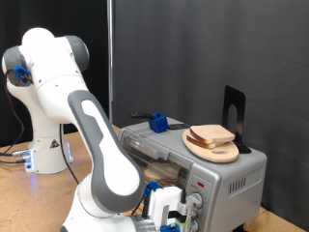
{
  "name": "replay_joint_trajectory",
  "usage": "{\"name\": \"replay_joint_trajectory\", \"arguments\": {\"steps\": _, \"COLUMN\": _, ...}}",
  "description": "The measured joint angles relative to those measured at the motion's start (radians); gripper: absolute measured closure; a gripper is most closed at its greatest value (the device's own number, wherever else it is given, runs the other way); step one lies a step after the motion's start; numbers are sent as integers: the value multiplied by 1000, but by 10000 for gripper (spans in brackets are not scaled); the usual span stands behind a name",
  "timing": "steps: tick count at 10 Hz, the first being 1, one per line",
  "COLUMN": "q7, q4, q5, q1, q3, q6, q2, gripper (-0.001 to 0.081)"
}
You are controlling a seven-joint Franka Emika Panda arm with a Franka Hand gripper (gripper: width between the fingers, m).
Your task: Make a piece of toast with the oven
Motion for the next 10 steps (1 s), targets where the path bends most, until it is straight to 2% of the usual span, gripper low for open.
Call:
{"name": "replay_joint_trajectory", "arguments": {"steps": 1, "q7": 0, "q4": -8, "q5": 1, "q1": 0, "q3": 1, "q6": -3, "q2": -12, "gripper": 384}}
{"name": "replay_joint_trajectory", "arguments": {"steps": 2, "q7": 1, "q4": -18, "q5": 2, "q1": -1, "q3": 2, "q6": -4, "q2": -24, "gripper": 384}}
{"name": "replay_joint_trajectory", "arguments": {"steps": 3, "q7": 5, "q4": -27, "q5": 3, "q1": -3, "q3": 2, "q6": -7, "q2": -36, "gripper": 531}}
{"name": "replay_joint_trajectory", "arguments": {"steps": 4, "q7": 6, "q4": -32, "q5": 9, "q1": -4, "q3": 2, "q6": -4, "q2": -39, "gripper": 531}}
{"name": "replay_joint_trajectory", "arguments": {"steps": 5, "q7": 8, "q4": -34, "q5": 10, "q1": -4, "q3": 2, "q6": -4, "q2": -39, "gripper": 586}}
{"name": "replay_joint_trajectory", "arguments": {"steps": 8, "q7": 11, "q4": -40, "q5": 15, "q1": -4, "q3": 2, "q6": 3, "q2": -43, "gripper": 586}}
{"name": "replay_joint_trajectory", "arguments": {"steps": 10, "q7": -36, "q4": -61, "q5": 48, "q1": -5, "q3": 2, "q6": 20, "q2": -52, "gripper": 586}}
